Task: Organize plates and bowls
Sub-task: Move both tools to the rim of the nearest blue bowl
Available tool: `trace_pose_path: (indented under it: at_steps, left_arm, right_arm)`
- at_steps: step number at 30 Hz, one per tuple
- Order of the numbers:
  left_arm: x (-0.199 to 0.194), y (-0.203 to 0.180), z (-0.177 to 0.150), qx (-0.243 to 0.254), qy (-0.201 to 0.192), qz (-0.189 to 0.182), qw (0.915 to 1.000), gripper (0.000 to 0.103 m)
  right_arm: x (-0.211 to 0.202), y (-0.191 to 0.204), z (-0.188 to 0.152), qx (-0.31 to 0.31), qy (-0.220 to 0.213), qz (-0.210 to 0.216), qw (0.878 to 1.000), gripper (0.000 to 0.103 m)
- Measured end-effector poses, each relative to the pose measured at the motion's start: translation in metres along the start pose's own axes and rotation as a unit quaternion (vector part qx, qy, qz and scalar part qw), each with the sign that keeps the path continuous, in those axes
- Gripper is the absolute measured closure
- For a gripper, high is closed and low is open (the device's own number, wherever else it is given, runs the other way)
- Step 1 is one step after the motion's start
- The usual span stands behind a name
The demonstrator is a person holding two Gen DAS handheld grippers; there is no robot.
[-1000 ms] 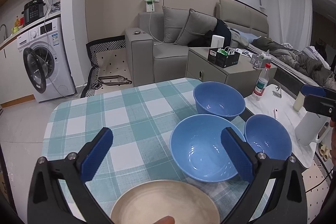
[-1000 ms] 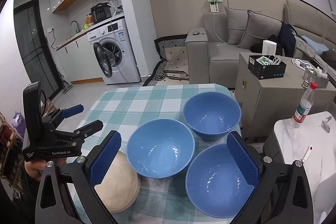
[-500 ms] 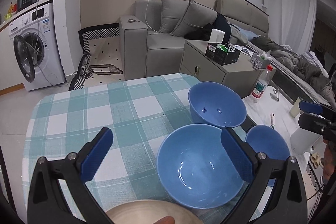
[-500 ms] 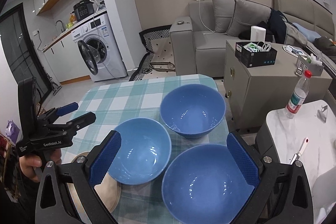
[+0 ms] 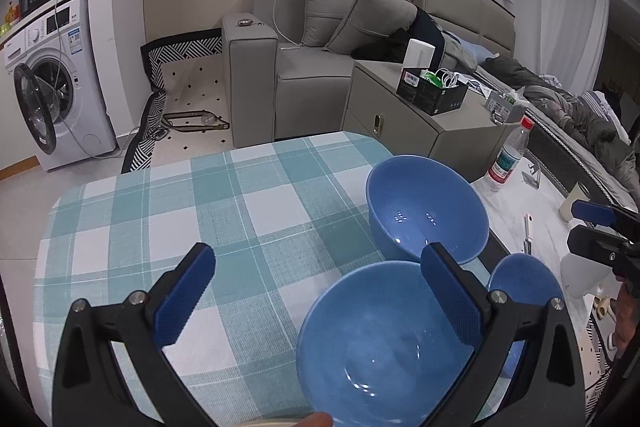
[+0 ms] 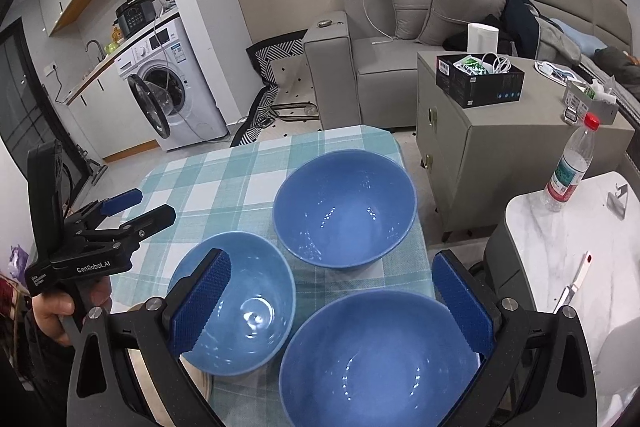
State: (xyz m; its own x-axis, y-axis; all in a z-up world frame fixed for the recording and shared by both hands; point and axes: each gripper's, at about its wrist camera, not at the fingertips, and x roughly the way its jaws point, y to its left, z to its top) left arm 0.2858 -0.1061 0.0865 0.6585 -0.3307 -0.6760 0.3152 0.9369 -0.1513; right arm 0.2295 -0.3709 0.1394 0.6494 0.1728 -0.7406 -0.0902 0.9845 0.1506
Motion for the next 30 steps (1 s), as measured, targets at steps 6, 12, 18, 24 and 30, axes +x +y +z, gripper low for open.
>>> trace_pose_path:
  at_steps: [6,12,18,24,30]
  left_arm:
    - [0.02,-0.004,0.009,0.007,0.012,-0.002,0.9999,0.0]
    - [0.038,0.0,0.017,0.002,0.022,-0.008,0.9997,0.0]
    - [0.057,-0.002,0.023,0.009,0.034,-0.006,0.9994,0.0]
    - [0.077,-0.008,0.026,0.017,0.05,-0.01,0.9985,0.0]
    - [0.093,-0.013,0.028,0.025,0.065,-0.01,0.9975,0.0]
  right_arm:
    - [0.017,-0.009,0.007,0.008,0.008,-0.007,1.0,0.001]
    - [0.028,-0.019,0.015,0.021,0.01,-0.013,1.0,0.001]
    - [0.041,-0.028,0.019,0.029,0.02,-0.027,0.999,0.001]
    - [0.063,-0.035,0.02,0.036,0.037,-0.042,0.998,0.001]
    - [0.079,-0.037,0.02,0.033,0.047,-0.048,0.997,0.001]
